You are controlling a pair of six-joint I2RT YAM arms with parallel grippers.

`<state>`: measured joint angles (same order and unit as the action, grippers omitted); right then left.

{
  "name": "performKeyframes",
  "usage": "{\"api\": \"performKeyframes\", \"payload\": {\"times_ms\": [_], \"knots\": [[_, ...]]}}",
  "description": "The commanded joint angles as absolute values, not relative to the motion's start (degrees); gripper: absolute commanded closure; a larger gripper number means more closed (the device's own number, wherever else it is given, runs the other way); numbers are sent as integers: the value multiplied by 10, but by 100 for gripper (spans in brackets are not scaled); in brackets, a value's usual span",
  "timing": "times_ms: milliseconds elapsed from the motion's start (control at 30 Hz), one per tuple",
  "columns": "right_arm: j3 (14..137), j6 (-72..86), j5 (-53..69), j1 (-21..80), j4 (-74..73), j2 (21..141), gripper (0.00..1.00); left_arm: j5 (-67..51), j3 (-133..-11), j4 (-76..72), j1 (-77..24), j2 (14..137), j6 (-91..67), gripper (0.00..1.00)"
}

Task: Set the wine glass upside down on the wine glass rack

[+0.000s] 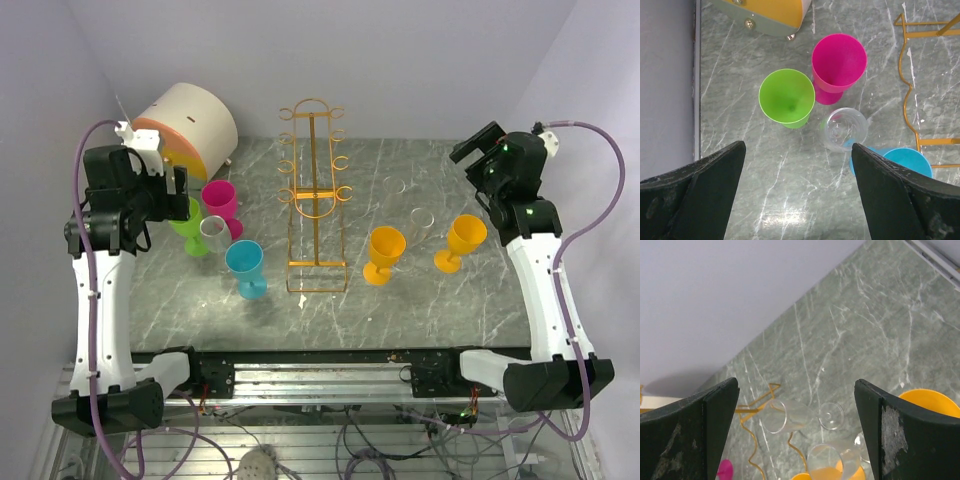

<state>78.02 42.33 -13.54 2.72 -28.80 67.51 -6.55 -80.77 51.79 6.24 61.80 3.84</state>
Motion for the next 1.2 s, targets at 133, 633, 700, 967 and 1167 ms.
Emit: {"api": "performKeyframes", "payload": {"times_ms": [133, 633, 700, 967, 1167], "knots": [[649, 287, 34, 32, -114, 574, 0, -82, -822, 501, 65, 656, 60, 0], [647, 247, 66, 32, -123, 548, 0, -61, -948, 632, 73, 805, 83, 41], [639, 246, 62, 32, -127, 539, 0, -43, -942, 624, 74, 825, 84, 52], [659, 237, 83, 31, -159, 537, 0, -21, -948, 584, 83, 891, 90, 52], [639, 237, 84, 31, -148, 521, 0, 1, -922, 547, 90, 918, 94, 52]]}}
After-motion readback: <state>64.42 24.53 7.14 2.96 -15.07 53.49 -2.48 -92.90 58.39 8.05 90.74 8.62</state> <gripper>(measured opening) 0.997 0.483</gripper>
